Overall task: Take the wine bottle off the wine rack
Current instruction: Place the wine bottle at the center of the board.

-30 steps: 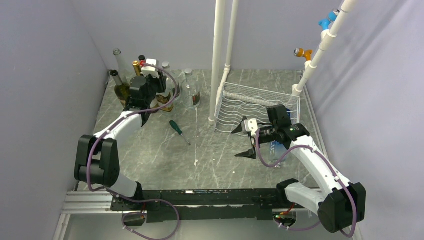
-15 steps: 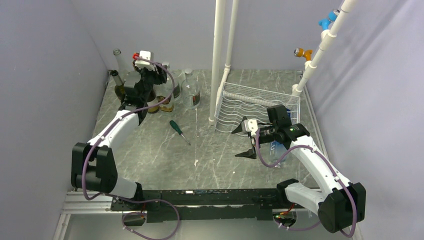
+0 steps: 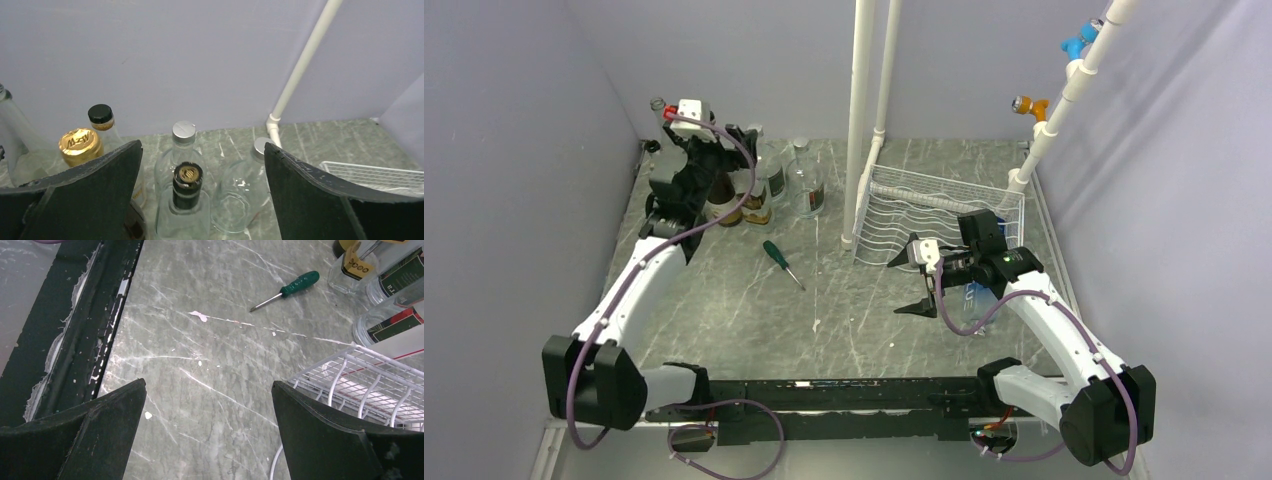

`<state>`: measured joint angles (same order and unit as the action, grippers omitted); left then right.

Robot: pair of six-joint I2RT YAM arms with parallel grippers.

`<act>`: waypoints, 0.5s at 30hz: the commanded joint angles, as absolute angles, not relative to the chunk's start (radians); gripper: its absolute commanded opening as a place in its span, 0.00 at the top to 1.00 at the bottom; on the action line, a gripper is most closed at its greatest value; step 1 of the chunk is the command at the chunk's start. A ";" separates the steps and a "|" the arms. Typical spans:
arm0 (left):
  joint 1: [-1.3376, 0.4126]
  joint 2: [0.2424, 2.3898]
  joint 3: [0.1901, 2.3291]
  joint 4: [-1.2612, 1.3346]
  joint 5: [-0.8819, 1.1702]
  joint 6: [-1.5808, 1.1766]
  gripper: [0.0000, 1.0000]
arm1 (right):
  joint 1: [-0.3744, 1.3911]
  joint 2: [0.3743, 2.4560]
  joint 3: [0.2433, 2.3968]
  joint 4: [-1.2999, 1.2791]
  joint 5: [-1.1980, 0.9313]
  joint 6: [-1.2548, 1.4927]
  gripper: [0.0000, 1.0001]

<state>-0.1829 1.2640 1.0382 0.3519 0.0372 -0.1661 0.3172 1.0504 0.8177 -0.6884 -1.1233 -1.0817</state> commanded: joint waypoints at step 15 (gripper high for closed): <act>-0.179 0.862 0.839 0.007 0.162 -0.498 0.01 | 0.253 1.016 0.855 -0.751 -1.145 -1.147 0.00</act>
<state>-0.1825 0.9443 0.8886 0.0975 0.1024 -0.4042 0.2798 1.0405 0.8177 -0.7174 -1.1088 -1.1099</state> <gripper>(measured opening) 0.994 0.994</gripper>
